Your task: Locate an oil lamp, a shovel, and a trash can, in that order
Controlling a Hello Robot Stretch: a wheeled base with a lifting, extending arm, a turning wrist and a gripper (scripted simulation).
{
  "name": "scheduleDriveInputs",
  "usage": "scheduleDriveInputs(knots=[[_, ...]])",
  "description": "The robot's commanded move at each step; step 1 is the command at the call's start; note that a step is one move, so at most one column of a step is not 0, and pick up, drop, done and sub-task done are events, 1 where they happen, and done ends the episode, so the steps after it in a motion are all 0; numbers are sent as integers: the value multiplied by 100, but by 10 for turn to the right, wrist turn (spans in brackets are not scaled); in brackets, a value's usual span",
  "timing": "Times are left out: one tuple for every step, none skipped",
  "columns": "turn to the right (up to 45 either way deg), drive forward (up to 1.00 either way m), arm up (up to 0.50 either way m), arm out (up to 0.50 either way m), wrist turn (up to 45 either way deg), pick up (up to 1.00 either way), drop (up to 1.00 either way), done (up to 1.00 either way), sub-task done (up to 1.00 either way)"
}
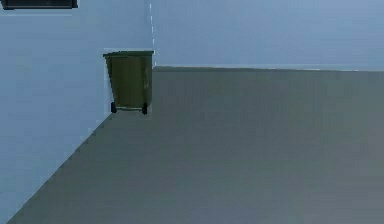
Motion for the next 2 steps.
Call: scheduleDriveInputs(knots=[[0,90,0,0,0,0,0,0,0],[-120,0,0,0,0,0,0,0,0]])
